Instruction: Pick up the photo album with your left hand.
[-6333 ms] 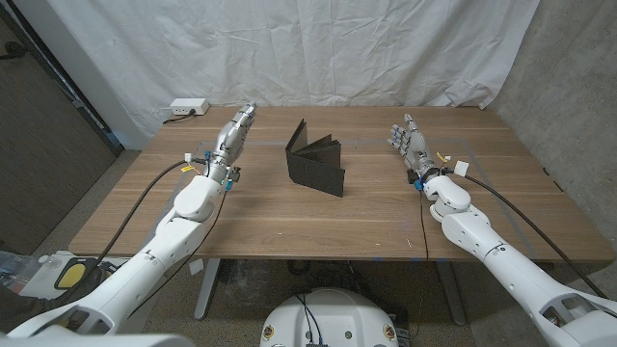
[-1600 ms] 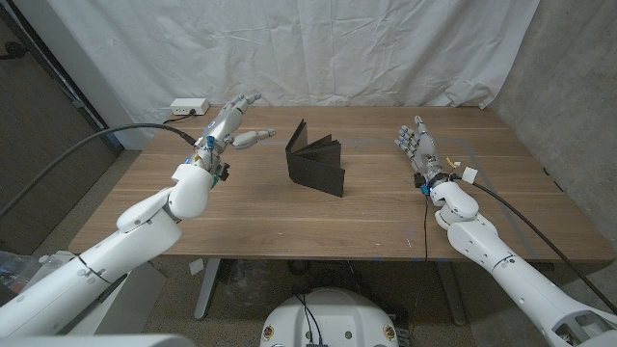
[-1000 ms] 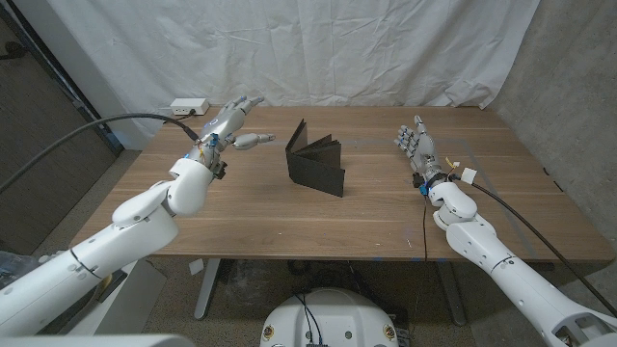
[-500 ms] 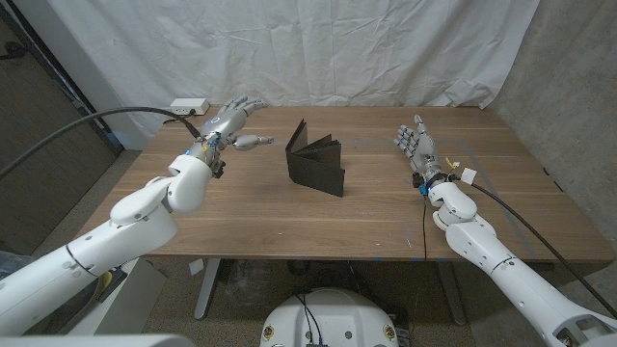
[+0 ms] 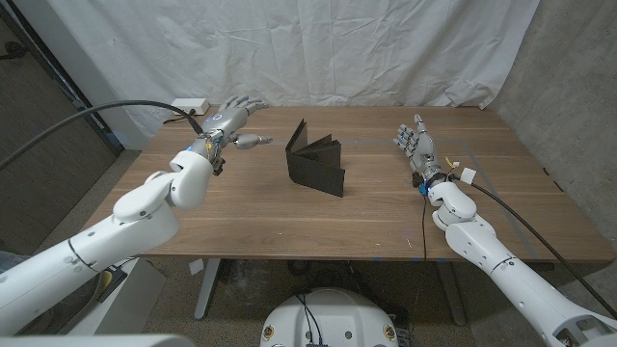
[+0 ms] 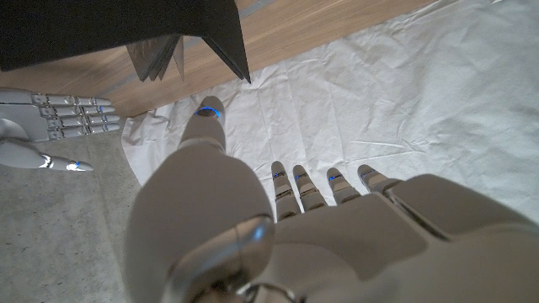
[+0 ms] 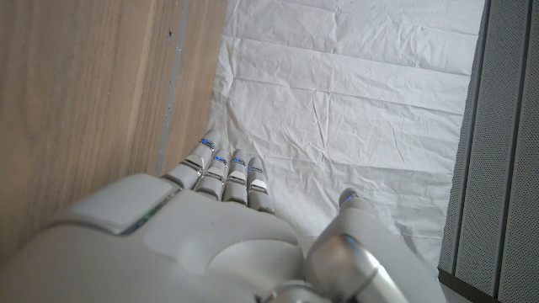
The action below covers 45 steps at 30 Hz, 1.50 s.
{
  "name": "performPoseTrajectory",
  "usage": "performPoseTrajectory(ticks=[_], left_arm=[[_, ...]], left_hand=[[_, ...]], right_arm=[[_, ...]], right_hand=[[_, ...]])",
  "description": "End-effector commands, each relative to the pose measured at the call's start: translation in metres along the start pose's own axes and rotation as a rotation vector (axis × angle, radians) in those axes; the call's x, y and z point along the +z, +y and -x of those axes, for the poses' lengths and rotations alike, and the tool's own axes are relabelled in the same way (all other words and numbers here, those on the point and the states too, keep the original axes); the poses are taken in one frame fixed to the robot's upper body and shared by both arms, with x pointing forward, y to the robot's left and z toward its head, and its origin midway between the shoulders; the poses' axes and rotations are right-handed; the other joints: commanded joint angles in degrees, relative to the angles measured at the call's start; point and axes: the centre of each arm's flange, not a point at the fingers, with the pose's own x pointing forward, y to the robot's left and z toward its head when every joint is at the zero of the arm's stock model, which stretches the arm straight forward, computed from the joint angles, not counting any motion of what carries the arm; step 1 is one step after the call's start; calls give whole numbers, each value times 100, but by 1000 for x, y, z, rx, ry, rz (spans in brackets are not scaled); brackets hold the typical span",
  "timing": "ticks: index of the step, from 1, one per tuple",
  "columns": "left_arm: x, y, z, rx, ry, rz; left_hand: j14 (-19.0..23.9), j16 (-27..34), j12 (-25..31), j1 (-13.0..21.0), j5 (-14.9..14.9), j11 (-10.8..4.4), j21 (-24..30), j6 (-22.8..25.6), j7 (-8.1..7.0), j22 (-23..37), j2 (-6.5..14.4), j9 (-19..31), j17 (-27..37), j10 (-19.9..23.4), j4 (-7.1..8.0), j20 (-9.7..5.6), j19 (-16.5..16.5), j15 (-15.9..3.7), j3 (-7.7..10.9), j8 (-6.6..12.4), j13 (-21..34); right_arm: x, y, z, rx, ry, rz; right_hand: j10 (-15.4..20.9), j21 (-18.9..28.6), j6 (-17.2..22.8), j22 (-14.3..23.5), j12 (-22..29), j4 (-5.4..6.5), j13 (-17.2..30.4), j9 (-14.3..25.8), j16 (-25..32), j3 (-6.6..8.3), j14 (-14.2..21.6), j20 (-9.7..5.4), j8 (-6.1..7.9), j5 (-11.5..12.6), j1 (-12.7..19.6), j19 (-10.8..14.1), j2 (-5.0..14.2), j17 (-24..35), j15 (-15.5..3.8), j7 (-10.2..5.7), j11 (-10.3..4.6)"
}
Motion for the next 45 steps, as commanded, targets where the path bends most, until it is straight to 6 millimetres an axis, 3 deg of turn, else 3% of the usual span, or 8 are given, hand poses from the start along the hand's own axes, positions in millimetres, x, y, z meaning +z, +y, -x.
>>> performPoseTrajectory(ticks=[1,23,45], left_arm=[[10,3,-6,-37,5,-117],[15,9,-4,-90,5,-215],[22,-1,-14,-177,9,-329]], left_hand=[[90,37,49,117,27,-23,28,-3,-41,10,12,13,16,90,1,4,-96,-407,4,-39,11],[103,-26,-31,189,15,-103,22,-329,-3,6,-57,15,10,13,36,-34,-21,-501,-81,-207,0],[-18,-67,-99,89,-1,-82,-10,-555,44,8,-179,20,16,-143,114,55,-61,-390,-256,-267,-3]], right_arm=[[-1,-1,0,-1,2,-9],[-2,-3,-2,-10,8,-23],[-5,-4,-5,-11,22,-41]], right_hand=[[56,-8,35,33,-16,-4,21,32,-11,-5,40,-57,7,-22,29,43,48,20,14,-38,17],[51,-44,41,35,-19,-3,23,33,-15,-19,46,-47,7,-33,26,55,62,23,24,-43,20],[54,-82,38,37,-20,-2,24,34,-19,-31,49,-40,5,-45,25,65,83,25,28,-38,26]])
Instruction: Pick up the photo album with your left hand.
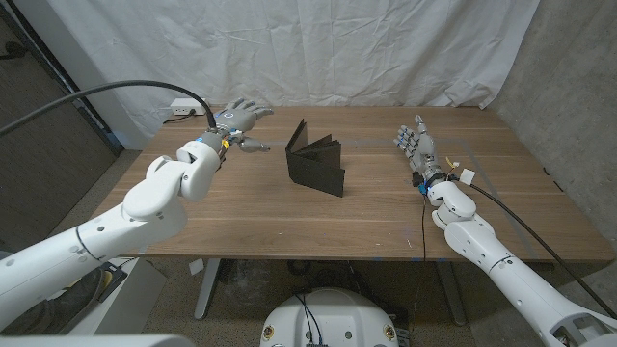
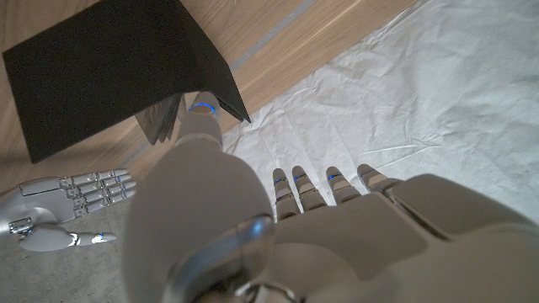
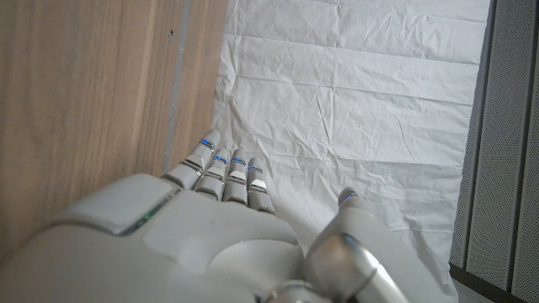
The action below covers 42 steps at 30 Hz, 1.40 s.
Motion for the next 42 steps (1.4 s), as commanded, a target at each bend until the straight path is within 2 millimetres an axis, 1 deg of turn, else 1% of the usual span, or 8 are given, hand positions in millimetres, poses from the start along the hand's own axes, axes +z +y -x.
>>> performPoseTrajectory(ticks=[1,13,17,27,31,35,40,42], left_arm=[[7,-4,-9,-53,-1,-83],[21,-5,-22,-76,-27,-145],[24,-6,-25,-88,-36,-158],[25,-13,-30,-114,-37,-184],[31,-17,-34,-123,-43,-238],[33,-15,-36,-123,-51,-233],[39,-11,-41,-114,-58,-282],[44,-10,-44,-144,-42,-342]], left_hand=[[-47,5,-12,14,-2,-3,-8,-47,-42,10,-63,21,14,-40,-3,56,-55,-380,-33,-24,13],[-139,-17,-34,29,-17,23,-13,-166,-69,9,-116,24,11,-111,0,93,-47,-345,-108,-42,10],[-167,-19,-41,39,-22,29,-18,-213,-71,10,-127,26,11,-142,0,111,-57,-281,-130,-49,9],[-208,-13,-42,57,-42,60,-30,-269,-76,10,-149,29,13,-178,8,143,-82,-244,-191,-39,6],[-263,-23,-51,38,-55,72,-50,-279,-72,10,-159,31,17,-218,25,144,-136,-229,-227,-31,5],[-289,-22,-57,19,-66,88,-53,-298,-71,11,-165,32,21,-251,40,143,-151,-220,-255,-30,5],[-299,-12,-49,9,-78,82,-52,-312,-72,11,-171,33,22,-255,52,147,-163,-204,-289,-25,3],[-298,-8,-45,11,-81,80,-52,-312,-77,11,-170,33,23,-254,54,148,-166,-201,-299,-21,3]], right_arm=[[-2,-1,-1,0,9,-9],[-3,-3,-1,-8,12,-14],[-4,-4,-2,-9,14,-17],[-4,-4,-3,-11,17,-18],[-5,-3,-4,-8,20,-21],[-6,-3,-4,-8,21,-21],[-7,-3,-3,-12,18,-28],[-8,-4,-2,-14,17,-28]], right_hand=[[29,-24,7,8,-20,-2,24,34,-19,-32,28,-41,5,-1,-6,66,53,26,9,-9,0],[24,-46,10,10,-23,-1,25,34,-22,-41,26,-38,5,-9,-9,72,61,27,16,-3,-1],[28,-51,9,10,-21,-1,25,34,-21,-44,32,-39,5,-11,-9,74,63,28,16,-5,3],[30,-66,4,11,-21,-2,25,35,-23,-51,31,-38,3,-17,-9,83,67,28,15,-1,4],[27,-75,4,11,-22,-3,25,35,-25,-54,30,-39,3,-20,-9,83,69,28,22,-1,1],[26,-80,6,11,-23,-3,26,35,-25,-57,32,-35,3,-21,-10,86,70,28,20,0,1],[29,-90,6,12,-22,-4,26,35,-25,-61,34,-35,4,-25,-10,90,72,28,19,3,4],[27,-94,5,12,-23,-4,26,35,-25,-63,35,-35,3,-26,-10,92,72,28,15,-5,3]])
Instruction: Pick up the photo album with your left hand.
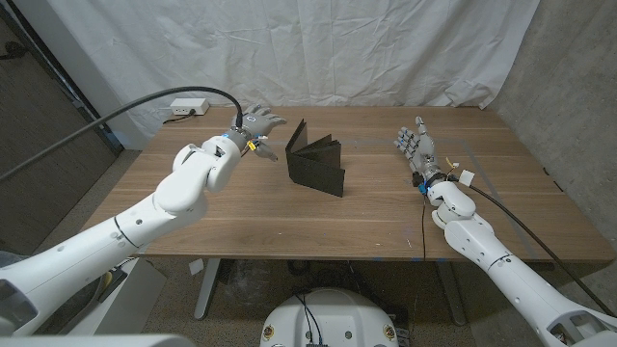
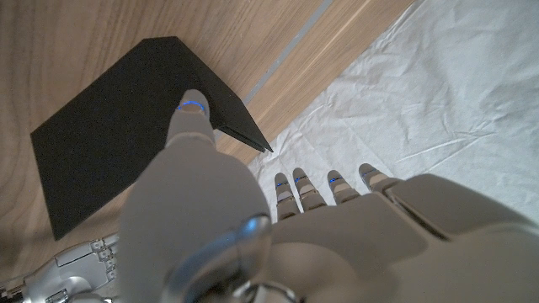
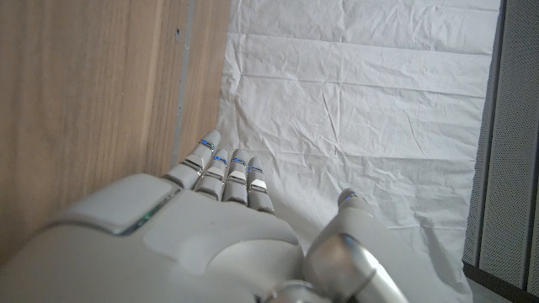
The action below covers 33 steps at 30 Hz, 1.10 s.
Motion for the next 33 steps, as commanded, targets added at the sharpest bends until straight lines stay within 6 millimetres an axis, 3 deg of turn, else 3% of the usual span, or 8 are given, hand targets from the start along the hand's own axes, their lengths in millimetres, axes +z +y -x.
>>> performPoseTrajectory(ticks=[1,11,33], left_arm=[[14,7,-11,-46,6,-140],[18,10,-21,-71,10,-153],[30,-10,-38,-68,-62,-102]], left_hand=[[-43,-7,-2,-9,-16,-45,-4,-43,-22,12,-41,34,8,-36,-7,6,-182,-206,-65,26,1],[-182,-17,-40,-28,-49,6,-35,-337,-78,13,-45,34,14,-237,26,-9,-338,-155,-163,-40,-6],[-54,44,58,72,-64,-102,17,-49,-151,13,52,32,11,-25,42,-32,-286,-226,-239,100,-16]], right_arm=[[-3,0,1,-4,0,-10],[-5,-3,1,-9,5,-12],[-8,-2,1,-14,14,-15]], right_hand=[[31,-10,7,13,-23,3,26,6,-2,-7,36,-34,4,-7,22,27,41,29,18,-3,7],[27,-28,2,14,-25,1,26,6,-7,-14,29,-31,2,-12,23,35,46,29,29,-1,2],[25,-67,-2,16,-26,-4,26,7,-8,-29,40,-29,1,-24,28,53,58,29,22,-3,2]])
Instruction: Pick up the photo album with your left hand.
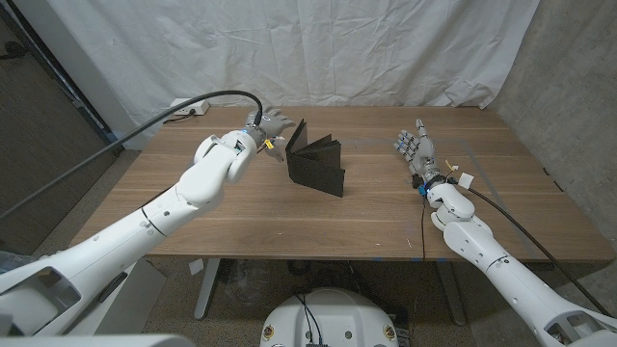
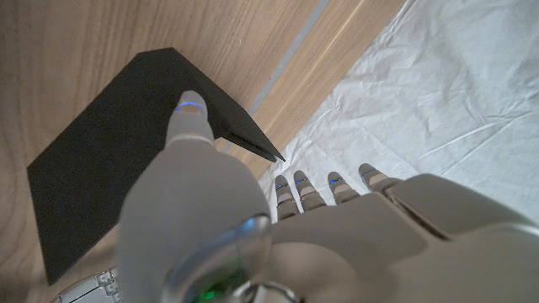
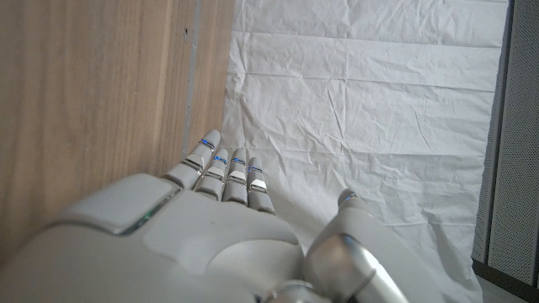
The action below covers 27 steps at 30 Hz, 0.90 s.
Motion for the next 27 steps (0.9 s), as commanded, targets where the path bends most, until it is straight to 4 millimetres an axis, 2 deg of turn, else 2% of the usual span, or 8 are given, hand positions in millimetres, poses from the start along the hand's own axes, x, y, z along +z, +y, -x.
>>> performPoseTrajectory(ticks=[1,13,27], left_arm=[[10,-9,-12,-5,-47,16],[12,-15,-18,-8,-71,37],[23,-23,-32,-17,-105,53]], left_hand=[[48,44,50,60,2,-47,17,92,-46,14,39,32,12,62,-21,-26,-285,-236,-36,38,12],[292,105,120,181,0,-127,35,431,-97,13,128,29,8,343,-23,-12,-233,-336,-75,125,9],[468,123,156,271,-1,-140,54,738,-101,12,192,30,4,579,-21,-17,-154,-416,-111,186,11]], right_arm=[[-1,1,0,-4,4,-1],[-2,3,0,-8,9,-5],[-6,5,-7,-4,20,-9]], right_hand=[[26,-25,-1,16,-26,-5,26,8,-9,-30,37,-27,1,-3,28,52,58,29,23,-1,6],[24,-50,-9,17,-27,-8,27,8,-12,-41,35,-29,-1,-10,30,59,63,29,23,-6,5],[21,-77,-2,18,-28,-11,27,9,-13,-51,38,-27,2,-18,32,70,71,29,25,-9,9]])
